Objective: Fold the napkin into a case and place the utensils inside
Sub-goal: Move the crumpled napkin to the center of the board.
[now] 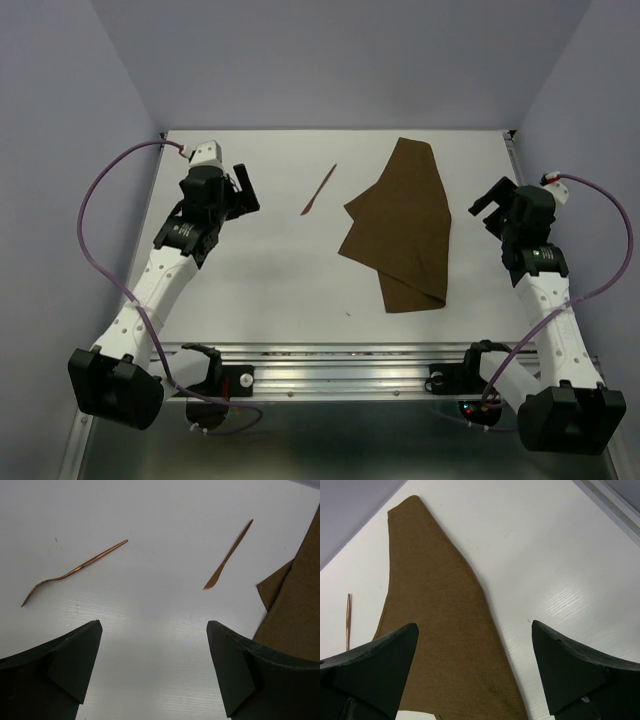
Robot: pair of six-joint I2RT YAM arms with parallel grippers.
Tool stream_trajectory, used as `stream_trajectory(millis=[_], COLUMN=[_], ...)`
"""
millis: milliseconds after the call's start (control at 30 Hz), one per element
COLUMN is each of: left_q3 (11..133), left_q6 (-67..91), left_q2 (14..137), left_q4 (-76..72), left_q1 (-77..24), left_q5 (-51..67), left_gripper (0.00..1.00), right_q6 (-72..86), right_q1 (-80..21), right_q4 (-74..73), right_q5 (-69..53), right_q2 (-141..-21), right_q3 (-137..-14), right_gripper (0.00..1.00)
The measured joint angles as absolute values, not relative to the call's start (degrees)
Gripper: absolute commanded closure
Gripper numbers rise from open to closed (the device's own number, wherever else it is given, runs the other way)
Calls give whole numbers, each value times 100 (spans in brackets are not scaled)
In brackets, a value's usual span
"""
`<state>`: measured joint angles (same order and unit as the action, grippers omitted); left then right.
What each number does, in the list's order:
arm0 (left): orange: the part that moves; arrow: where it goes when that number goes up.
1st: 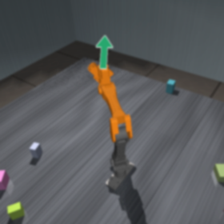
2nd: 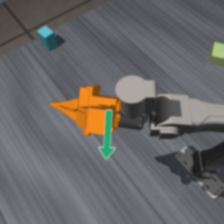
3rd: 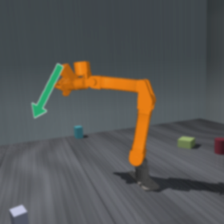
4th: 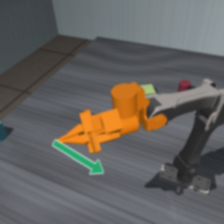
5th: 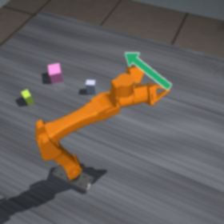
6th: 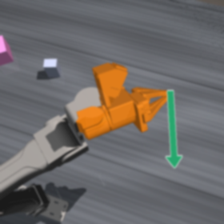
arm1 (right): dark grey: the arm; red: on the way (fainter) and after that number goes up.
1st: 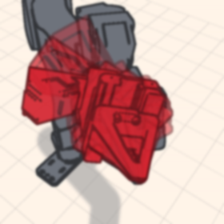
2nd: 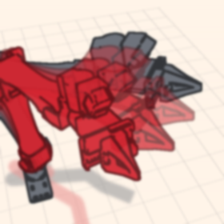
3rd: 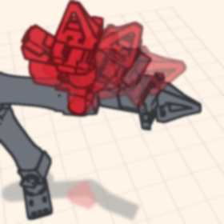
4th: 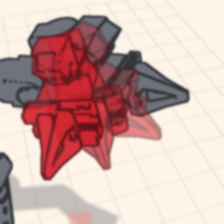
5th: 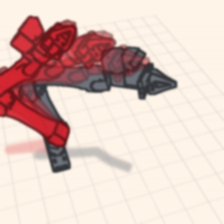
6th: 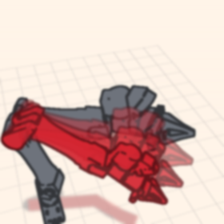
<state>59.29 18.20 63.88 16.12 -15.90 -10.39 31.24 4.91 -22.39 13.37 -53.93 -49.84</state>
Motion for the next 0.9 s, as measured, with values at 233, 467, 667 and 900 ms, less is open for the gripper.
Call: stream_trajectory(millis=[233, 467, 667, 900], left_q3=[6031, 6031, 5760, 5384], left_q6=[1879, 1973, 2056, 2252], left_q2=[6521, 6541, 6569, 6711], left_q4=[1745, 1782, 1702, 1907], left_q1=[-1590, -1590, -1590, -1590], left_q5=[-991, -792, -443, -329], left_gripper=[1, 1, 1, 1], right_q6=[3124, 3009, 3046, 3271], right_q1=[491, 491, -1372, -4060], right_q4=[-2335, -2351, -2357, -2405], right_q5=[1343, 954, 1483, 2401], right_q2=[-5520, -5693, -6145, -7915], right_q3=[-4974, -4672, -4663, -5461], right_gripper=[0, 0, 0, 0])
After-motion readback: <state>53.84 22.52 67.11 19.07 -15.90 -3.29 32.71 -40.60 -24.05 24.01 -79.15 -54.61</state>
